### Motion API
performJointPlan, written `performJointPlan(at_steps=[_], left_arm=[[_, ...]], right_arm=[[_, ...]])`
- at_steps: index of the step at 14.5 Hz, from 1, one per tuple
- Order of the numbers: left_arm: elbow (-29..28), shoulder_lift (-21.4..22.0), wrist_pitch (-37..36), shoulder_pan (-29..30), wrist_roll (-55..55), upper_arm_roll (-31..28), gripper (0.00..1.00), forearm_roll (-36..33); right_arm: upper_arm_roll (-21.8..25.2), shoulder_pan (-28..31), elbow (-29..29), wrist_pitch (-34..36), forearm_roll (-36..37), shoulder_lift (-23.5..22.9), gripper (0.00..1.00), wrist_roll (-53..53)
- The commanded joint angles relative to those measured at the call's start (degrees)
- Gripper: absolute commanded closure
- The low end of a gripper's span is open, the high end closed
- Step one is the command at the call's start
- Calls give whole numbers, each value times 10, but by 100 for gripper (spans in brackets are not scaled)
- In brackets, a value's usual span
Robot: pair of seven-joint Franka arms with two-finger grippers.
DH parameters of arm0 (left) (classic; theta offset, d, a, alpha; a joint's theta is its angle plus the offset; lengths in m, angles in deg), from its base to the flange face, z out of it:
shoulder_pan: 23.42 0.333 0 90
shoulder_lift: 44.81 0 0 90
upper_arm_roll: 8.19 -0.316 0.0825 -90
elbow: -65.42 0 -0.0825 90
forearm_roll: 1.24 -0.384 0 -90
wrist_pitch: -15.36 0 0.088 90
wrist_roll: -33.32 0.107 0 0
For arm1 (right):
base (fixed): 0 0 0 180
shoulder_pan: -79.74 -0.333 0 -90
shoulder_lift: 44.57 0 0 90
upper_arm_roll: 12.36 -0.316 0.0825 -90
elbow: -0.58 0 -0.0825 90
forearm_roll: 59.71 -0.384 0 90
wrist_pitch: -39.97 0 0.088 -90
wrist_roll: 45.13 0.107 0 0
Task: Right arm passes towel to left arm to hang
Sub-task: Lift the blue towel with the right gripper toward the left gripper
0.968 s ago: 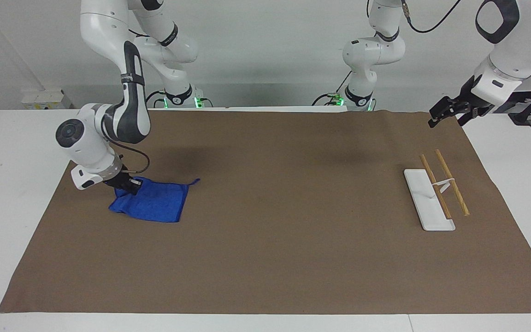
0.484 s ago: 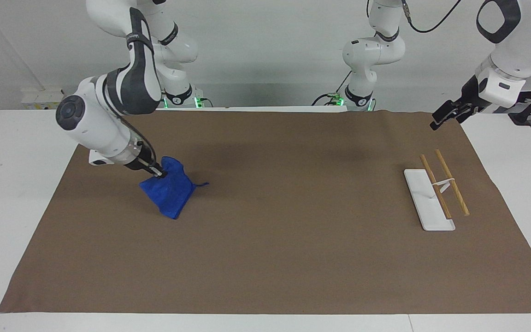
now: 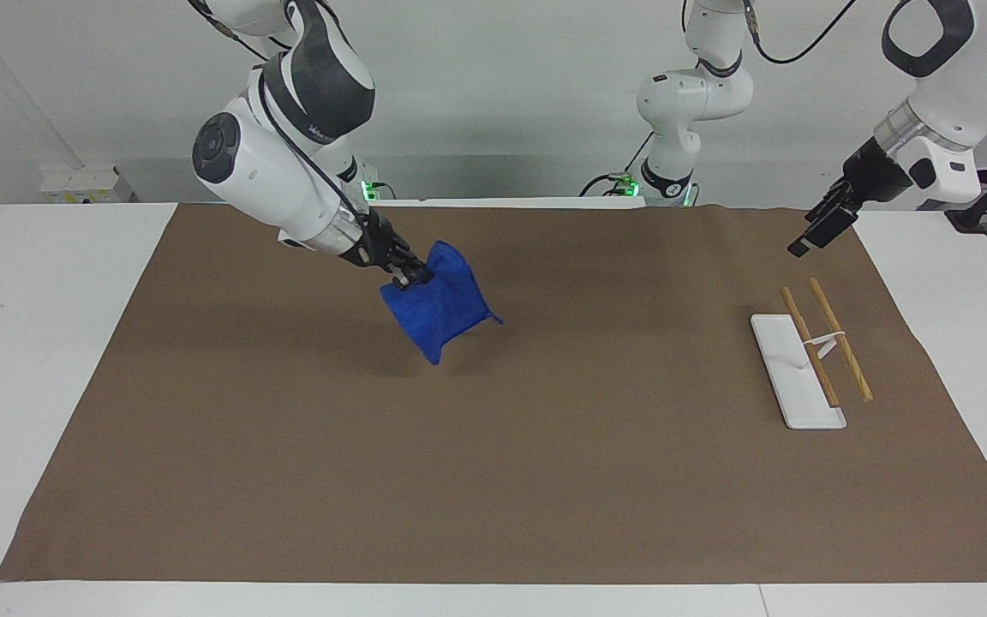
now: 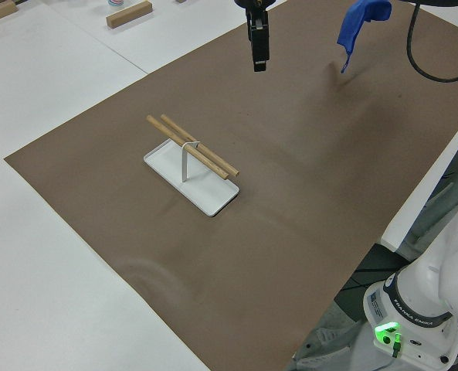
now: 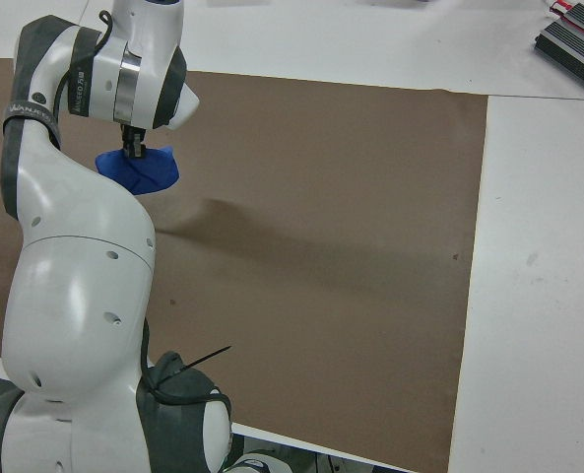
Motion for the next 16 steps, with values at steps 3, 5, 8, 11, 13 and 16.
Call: performJointPlan(at_steps=[3,5,8,11,13,16], left_arm=[[-111,62,84,-9,-188,6,0,86],[-118,66,101,-20,-250,5,0,119],[-131,66,160,-59,-333,12,0,149],[-153,67,205,-104,-351,12,0,168],[-153,61,253,-115,-373,13,0,203],[-155,49,281,-126,-373,15,0,233]], right_arm=[[-79,10,11,-124,-96,-1,100,111],[-114,9,6,-206,-133,-4,100,129],[-155,2,2,-317,-171,-14,100,148],[-186,-6,2,-389,-171,-24,100,172],[-195,-6,3,-394,-171,-27,100,177],[-205,-7,3,-408,-169,-29,100,187]])
